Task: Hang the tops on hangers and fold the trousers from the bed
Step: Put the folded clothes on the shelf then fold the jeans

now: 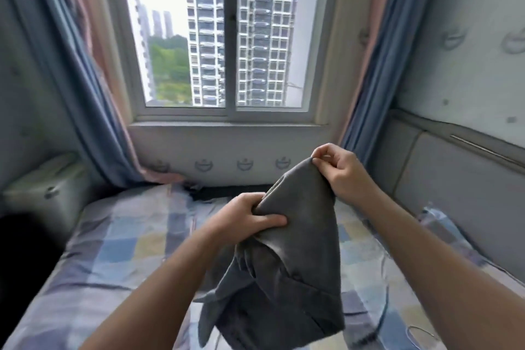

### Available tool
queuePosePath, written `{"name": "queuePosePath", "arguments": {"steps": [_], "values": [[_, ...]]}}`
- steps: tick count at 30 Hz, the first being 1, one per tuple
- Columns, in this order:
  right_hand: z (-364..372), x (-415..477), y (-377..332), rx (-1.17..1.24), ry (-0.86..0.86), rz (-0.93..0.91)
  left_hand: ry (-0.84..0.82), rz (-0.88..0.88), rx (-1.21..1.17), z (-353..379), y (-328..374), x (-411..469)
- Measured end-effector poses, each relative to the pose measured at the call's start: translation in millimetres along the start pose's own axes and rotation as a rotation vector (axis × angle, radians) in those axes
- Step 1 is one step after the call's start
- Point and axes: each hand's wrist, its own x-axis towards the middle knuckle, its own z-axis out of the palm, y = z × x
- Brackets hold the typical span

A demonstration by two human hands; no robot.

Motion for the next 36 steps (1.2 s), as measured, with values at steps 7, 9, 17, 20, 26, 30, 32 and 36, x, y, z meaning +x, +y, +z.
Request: {"name": "queuePosePath", "arguments": {"steps": [7, 9, 17, 20, 26, 30, 32, 36], "values": [[33.6, 27.9, 88.9, -0.032, -0.107, 0.117, 0.163, -0.255, 0.172, 34.7, -57.8, -3.3], [38.8, 20.9, 113.0, -0.072, -0.125, 0.167, 0.260, -0.292, 0.193, 49.7, -63.4, 7.8], [58.1, -152.6, 201.2, 0.158, -0.461, 0.535, 0.655, -0.931, -0.822, 148.8, -123.1, 15.0], [66.4, -205.5, 224.3, 0.157, -0.553, 0.676, 0.784, -0.956, -1.044, 187.2, -120.5, 18.0], [59.5, -217.7, 285.4, 0.126, -0.519, 0.835, 0.904, -0.887, -1.268, 206.9, -96.4, 39.9], [40.5, -203.3, 314.5, 0.099, -0.440, 0.790, 0.852, -0.845, -1.160, 200.6, -91.3, 39.0], [27.6, -185.7, 312.6, 0.120, -0.334, 0.763, 0.734, -0.859, -0.891, 198.0, -95.7, 32.2], [5.1, -146.9, 291.9, 0.171, -0.268, 0.751, 0.360, -0.710, -0.257, 216.0, -93.8, 13.5]]}}
